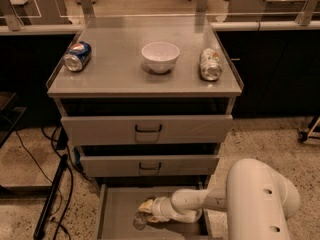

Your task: Place water bottle into bottom drawer

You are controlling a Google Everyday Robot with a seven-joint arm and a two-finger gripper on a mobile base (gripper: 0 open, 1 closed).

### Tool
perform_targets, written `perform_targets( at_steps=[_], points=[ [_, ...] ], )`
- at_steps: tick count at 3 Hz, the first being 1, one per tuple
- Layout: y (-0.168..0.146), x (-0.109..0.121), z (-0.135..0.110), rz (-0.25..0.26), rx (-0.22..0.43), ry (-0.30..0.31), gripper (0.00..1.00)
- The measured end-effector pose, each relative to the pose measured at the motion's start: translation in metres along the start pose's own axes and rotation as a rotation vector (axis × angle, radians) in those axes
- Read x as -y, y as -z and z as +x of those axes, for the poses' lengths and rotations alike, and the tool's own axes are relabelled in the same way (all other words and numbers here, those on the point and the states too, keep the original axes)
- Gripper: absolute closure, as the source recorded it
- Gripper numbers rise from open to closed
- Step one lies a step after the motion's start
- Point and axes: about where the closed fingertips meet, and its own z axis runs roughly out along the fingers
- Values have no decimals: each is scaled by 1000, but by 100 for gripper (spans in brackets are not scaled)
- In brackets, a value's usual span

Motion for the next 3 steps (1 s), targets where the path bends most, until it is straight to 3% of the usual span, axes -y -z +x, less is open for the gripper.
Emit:
perform_targets(
  at_steps=[1,3],
  points=[
    [3,-5,-5,-10,56,15,100],
    [-12,-1,-17,21,107,7,100]
  ],
)
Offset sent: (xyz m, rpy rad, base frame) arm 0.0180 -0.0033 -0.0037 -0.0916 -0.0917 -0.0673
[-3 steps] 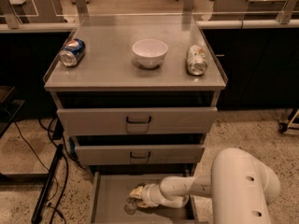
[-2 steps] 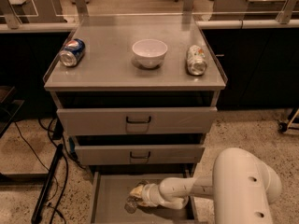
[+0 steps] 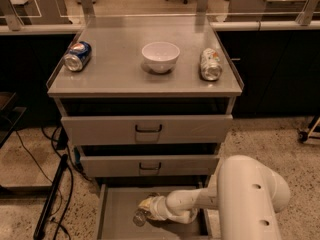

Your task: Place water bottle into bottom drawer

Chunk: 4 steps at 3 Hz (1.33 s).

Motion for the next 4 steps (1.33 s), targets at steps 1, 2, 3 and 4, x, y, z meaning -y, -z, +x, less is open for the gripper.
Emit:
perform_targets(
  at_steps=[1,2,3,4],
  points=[
    [-12,3,-2,11,-5,-10,100],
    [-21,9,-3,26,-8,-21,100],
    [-25,18,-3,49,-11,-33,100],
    [-28,31,1,85,-25,-40,100]
  ],
)
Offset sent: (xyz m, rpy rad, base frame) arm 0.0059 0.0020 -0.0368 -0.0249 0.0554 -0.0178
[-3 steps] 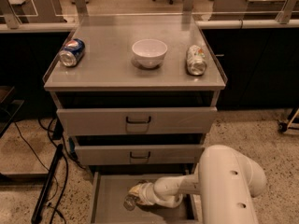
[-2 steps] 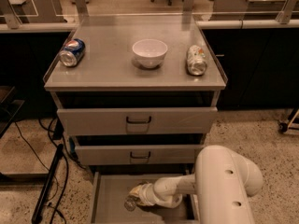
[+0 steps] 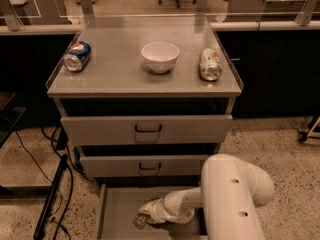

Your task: Place water bottle into bottom drawer

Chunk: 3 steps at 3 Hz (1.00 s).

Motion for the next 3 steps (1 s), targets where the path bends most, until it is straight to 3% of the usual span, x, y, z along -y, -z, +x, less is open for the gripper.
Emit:
perform_targets(
  at_steps=[1,3],
  points=[
    [-2,7,2,15,-24,-2,100],
    [-2,7,2,15,-25,-2,58]
  ],
)
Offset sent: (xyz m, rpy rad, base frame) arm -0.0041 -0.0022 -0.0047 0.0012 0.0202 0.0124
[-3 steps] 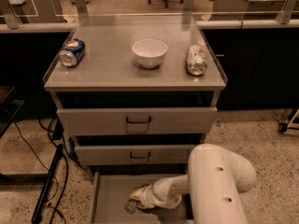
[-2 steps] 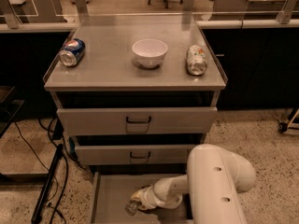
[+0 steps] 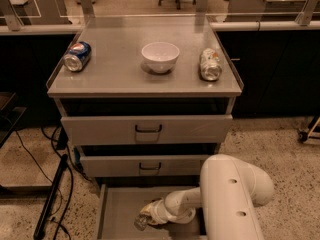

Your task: Place water bottle into bottom drawer

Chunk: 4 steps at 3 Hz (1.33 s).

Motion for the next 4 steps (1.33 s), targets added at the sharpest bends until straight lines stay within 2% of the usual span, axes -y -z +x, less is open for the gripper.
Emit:
perform_targets(
  at_steps=[1,2,4],
  points=[
    [0,0,0,0,0,0,27],
    [0,0,0,0,0,0,4],
    [0,0,0,0,0,0,0]
  ],
)
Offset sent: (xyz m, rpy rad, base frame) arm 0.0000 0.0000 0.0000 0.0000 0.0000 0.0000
